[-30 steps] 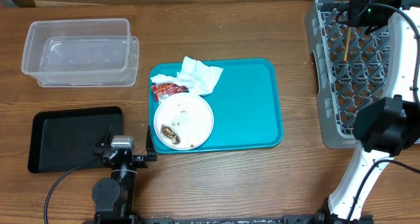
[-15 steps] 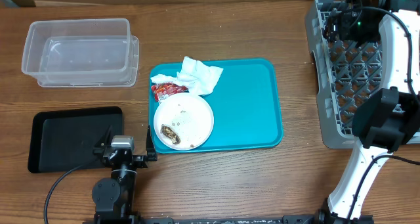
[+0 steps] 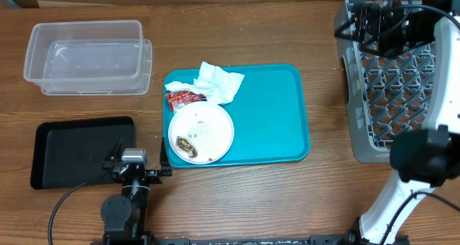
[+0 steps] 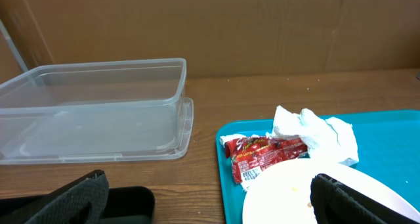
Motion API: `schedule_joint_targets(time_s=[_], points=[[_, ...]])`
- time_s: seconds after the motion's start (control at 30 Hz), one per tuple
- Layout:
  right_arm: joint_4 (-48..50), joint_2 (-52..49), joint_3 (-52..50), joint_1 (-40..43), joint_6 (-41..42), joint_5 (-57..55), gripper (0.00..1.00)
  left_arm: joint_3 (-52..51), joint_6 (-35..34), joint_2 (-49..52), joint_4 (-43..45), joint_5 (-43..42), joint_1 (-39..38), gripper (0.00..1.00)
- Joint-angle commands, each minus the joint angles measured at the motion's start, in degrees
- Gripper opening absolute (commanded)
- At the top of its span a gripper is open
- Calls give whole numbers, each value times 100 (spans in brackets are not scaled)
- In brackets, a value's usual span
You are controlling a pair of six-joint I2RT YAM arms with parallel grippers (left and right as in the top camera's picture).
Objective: Sort waste into correct bins and load items into the dishwasher
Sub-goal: 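Withdraw the right gripper from the rack to the right side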
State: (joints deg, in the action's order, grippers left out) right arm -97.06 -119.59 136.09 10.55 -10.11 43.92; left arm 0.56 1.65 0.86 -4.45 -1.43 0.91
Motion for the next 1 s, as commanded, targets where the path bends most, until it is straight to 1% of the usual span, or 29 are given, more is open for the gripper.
schedule_joint_targets(time_s=[0.0,0.07,0.2,0.27,0.33,0.43,0.57,0.63,0.7,0.83,0.97], points=[[0,118,4,-549,70,717,100,-28,-37,-52,0,37,57,100],[0,107,-44,-994,72,424,100,-28,-37,-52,0,37,57,100],[50,101,-83,-1755,74,240,100,-28,-37,-52,0,37,57,100],[142,101,-83,-2162,101,-92,100,-28,-37,-52,0,37,57,100],[136,101,-83,-2503,317,-380,100,-28,-37,-52,0,37,57,100],[140,109,-81,-2815,938,-968,100,-28,-37,-52,0,37,57,100],[31,181,-76,-2951,2251,-2299,100,-28,-39,-52,0,37,57,100],[0,269,-76,-2951,2645,-2789,100,-28,-37,-52,0,37,57,100],[0,404,-76,-2951,2804,-3032,100,-28,-37,-52,0,37,57,100],[-2,863,-129,-2951,2730,-3104,100,-28,-37,-52,0,35,57,100],[-2,1648,-612,-2951,2518,-3366,100,-28,-37,-52,0,37,57,100]])
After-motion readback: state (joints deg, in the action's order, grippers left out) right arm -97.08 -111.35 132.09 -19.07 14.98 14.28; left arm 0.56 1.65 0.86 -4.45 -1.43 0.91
